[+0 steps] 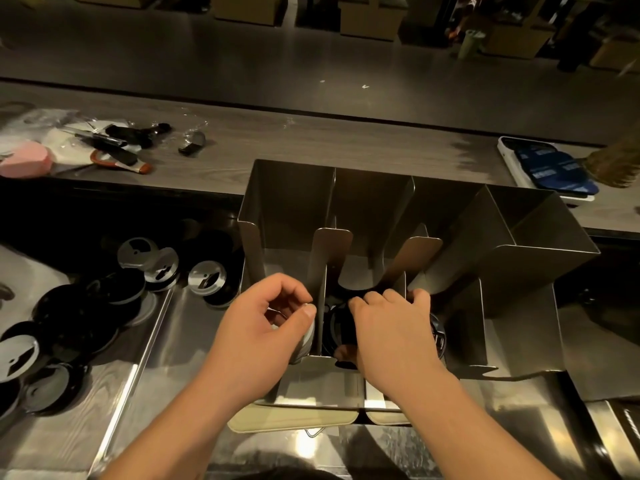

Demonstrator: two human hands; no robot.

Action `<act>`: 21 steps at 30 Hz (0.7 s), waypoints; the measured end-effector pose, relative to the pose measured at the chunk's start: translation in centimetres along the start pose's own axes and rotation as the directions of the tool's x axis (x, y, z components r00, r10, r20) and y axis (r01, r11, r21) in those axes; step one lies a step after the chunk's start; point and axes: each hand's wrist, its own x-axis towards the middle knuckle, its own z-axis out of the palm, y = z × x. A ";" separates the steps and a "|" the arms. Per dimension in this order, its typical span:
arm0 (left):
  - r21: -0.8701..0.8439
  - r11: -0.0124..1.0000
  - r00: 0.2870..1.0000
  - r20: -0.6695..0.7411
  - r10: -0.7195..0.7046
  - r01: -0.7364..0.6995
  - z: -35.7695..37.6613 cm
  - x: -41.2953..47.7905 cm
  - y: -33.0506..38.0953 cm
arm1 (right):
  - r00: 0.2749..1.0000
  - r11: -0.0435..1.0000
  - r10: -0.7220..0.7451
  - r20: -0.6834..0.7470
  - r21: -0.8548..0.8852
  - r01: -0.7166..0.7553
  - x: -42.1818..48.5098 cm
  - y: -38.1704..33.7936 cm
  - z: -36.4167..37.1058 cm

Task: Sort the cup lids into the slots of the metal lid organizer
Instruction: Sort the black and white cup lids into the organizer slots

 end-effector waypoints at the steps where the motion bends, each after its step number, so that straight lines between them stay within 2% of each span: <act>1: 0.001 1.000 1.000 -0.001 0.004 -0.004 -0.1 0.0 0.0 | 1.000 1.000 -0.005 -0.003 -0.007 0.005 0.0 0.0 0.1; 3: 0.006 1.000 1.000 -0.001 0.016 -0.016 -0.3 -0.2 0.0 | 1.000 1.000 -0.019 0.002 -0.017 0.019 -0.2 0.1 -0.1; 5: 0.001 1.000 1.000 -0.009 0.021 -0.021 -0.9 -0.4 0.1 | 0.999 0.999 0.001 -0.033 0.052 0.001 -0.6 0.2 -0.3; 7: -0.026 0.999 0.998 -0.052 0.027 -0.028 -2.1 -0.8 0.1 | 0.981 0.973 0.060 -0.183 0.229 -0.016 -1.2 0.0 -0.6; 9: -0.037 0.997 0.992 -0.116 0.058 -0.062 -3.5 -0.9 0.0 | 0.908 0.926 0.134 -0.396 0.377 0.028 -2.1 -0.3 -1.3; 11: -0.031 0.997 0.978 -0.197 0.067 -0.074 -5.7 -1.0 -0.6 | 0.815 0.840 0.087 -0.573 0.481 0.249 -2.6 -2.0 -2.6; 13: -0.016 0.999 0.973 -0.229 0.039 -0.044 -7.9 -1.0 -2.0 | 0.743 0.662 -0.071 -0.666 0.525 0.534 -3.4 -5.1 -4.5; 15: 0.039 0.999 0.968 -0.252 0.007 0.003 -10.1 -1.1 -4.1 | 0.647 0.474 -0.233 -0.726 0.496 0.727 -3.5 -9.1 -5.8; 17: 0.041 0.996 0.966 -0.248 -0.069 0.082 -12.4 -1.2 -7.2 | 0.620 0.341 -0.358 -0.698 0.521 0.783 -2.3 -13.6 -5.3; 18: 0.008 0.992 0.962 -0.246 -0.119 0.124 -13.3 -1.3 -9.0 | 0.648 0.316 -0.414 -0.639 0.567 0.761 -1.4 -15.7 -4.5; 20: 0.046 0.970 0.936 -0.275 -0.219 0.241 -15.6 -1.8 -13.2 | 0.747 0.370 -0.517 -0.417 0.679 0.635 1.0 -19.5 -1.7; 21: 0.179 0.940 0.926 -0.298 -0.230 0.291 -17.0 -2.0 -15.7 | 0.784 0.426 -0.550 -0.288 0.710 0.560 2.2 -21.1 0.1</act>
